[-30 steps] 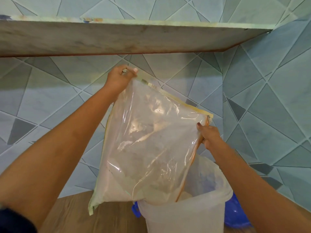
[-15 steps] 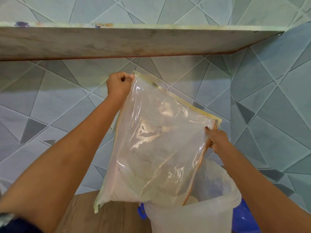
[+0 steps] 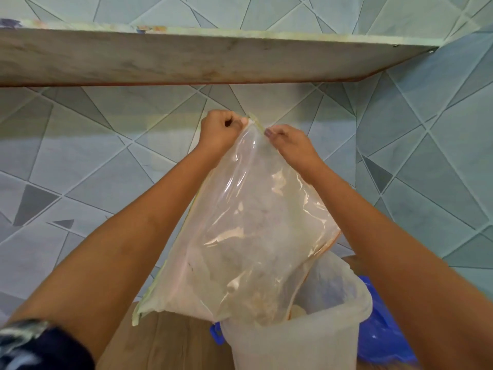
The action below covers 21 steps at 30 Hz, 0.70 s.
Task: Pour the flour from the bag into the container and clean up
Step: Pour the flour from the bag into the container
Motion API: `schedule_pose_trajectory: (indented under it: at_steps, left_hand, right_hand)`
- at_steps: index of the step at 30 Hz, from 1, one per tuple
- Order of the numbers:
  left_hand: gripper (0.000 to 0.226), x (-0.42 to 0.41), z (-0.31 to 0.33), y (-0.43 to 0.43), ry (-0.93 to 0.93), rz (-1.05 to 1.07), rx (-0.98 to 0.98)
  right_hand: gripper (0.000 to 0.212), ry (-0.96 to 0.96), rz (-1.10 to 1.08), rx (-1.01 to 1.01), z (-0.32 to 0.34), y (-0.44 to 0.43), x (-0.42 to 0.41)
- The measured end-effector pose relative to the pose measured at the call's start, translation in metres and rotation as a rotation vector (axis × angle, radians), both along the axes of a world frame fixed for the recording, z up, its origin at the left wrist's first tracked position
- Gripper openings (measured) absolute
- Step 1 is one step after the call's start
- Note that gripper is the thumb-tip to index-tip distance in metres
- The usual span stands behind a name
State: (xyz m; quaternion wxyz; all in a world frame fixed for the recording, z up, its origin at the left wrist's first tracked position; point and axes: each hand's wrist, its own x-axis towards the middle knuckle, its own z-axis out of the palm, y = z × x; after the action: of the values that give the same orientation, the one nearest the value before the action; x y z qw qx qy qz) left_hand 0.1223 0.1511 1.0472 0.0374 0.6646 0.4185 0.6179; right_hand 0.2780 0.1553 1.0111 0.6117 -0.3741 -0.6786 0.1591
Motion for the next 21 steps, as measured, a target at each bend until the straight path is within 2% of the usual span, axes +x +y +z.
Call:
schedule_pose_trajectory:
  at_steps: [2, 3, 6, 9, 17, 18, 21]
  left_hand:
    - [0.018, -0.003, 0.0, -0.002, 0.009, -0.025, -0.024]
    - [0.019, -0.005, -0.001, -0.003, 0.011, -0.042, -0.047]
    - [0.018, -0.022, -0.007, -0.012, 0.112, -0.055, -0.153]
    - [0.007, -0.051, -0.027, -0.025, 0.287, -0.068, -0.363]
    - [0.004, -0.137, -0.103, -0.056, 0.471, -0.046, -0.835]
    - [0.007, -0.147, -0.11, -0.061, 0.48, -0.046, -0.904]
    - [0.044, -0.166, -0.13, -0.079, 0.516, -0.049, -1.123]
  right_hand:
    - [0.006, -0.018, -0.027, 0.016, 0.011, 0.005, -0.005]
    - [0.003, -0.004, -0.049, 0.016, 0.011, 0.008, -0.007]
    - [0.006, 0.077, -0.13, -0.009, 0.005, 0.012, -0.01]
    - [0.011, 0.127, -0.225, -0.033, -0.002, 0.018, -0.007]
    - [0.014, 0.175, -0.347, -0.075, -0.012, 0.025, -0.009]
    - [0.015, 0.183, -0.351, -0.074, -0.013, 0.026, -0.01]
    - [0.017, 0.185, -0.354, -0.074, -0.013, 0.024, -0.015]
